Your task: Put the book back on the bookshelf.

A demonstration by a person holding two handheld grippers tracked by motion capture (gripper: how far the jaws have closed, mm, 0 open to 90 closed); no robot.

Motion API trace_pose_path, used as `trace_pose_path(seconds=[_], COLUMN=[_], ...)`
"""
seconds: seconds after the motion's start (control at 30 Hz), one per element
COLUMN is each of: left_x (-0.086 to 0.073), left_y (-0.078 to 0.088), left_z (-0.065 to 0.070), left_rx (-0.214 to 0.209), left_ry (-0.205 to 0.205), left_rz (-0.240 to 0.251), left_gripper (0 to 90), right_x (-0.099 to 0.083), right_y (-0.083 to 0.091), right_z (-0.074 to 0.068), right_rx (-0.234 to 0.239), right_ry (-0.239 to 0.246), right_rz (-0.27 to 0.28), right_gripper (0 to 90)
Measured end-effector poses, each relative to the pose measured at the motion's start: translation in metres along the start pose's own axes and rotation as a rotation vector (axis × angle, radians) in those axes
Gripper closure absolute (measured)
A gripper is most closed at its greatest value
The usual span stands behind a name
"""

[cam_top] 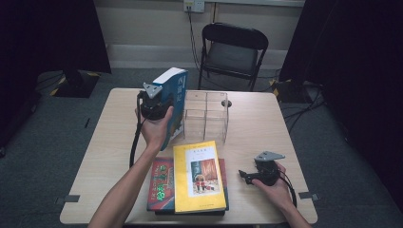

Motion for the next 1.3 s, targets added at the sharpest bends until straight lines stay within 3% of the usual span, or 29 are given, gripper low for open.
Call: trace_pose_path(seconds=[0.07, 0.17, 0.33, 0.6, 0.93, 1.2, 1.3], left_x=[0.000, -0.002, -0.020, -0.029, -0.043, -0.045, -0.041], left_y=[-0.006, -0.014, -0.017, -0.003, 0.020, 0.026, 0.030], left_z=[-0.001, -0.001, -0.002, 0.003, -0.010, -0.009, -0.008], left_rx=[0.001, 0.013, 0.001, -0.040, -0.062, -0.084, -0.102], left_ry=[0.015, 0.006, -0.016, -0.019, 0.009, 0.003, 0.021], left_rz=[0.010, 0.028, 0.076, 0.076, 0.082, 0.083, 0.090], left_gripper=[61.5, 61.4, 61.3, 59.9, 58.6, 58.0, 55.4], right_x=[0.000, 0.000, 0.000, 0.000, 0.000, 0.000, 0.000], right_y=[0.000, 0.000, 0.000, 0.000, 0.000, 0.000, 0.000], right_z=[0.000, 0.000, 0.001, 0.001, 0.001, 0.001, 0.001], right_rx=[0.000, 0.002, 0.009, 0.008, 0.008, 0.007, 0.007], right_ry=[0.000, 0.002, 0.005, 0.007, 0.007, 0.006, 0.006], right_rz=[0.000, 0.001, 0.001, 0.000, 0.000, 0.000, 0.000], right_gripper=[13.9, 14.0, 14.0, 14.1, 14.0, 14.0, 14.0])
Point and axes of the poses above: each handheld gripper's, and its own axes: y roughly backward along the jaws, x roughly out of its top, z roughly to its right, the point moved 4 cm from there along -y, roughly forward along the jaws, and after that the axes turned 4 degrees about z, right-handed, at the moved point
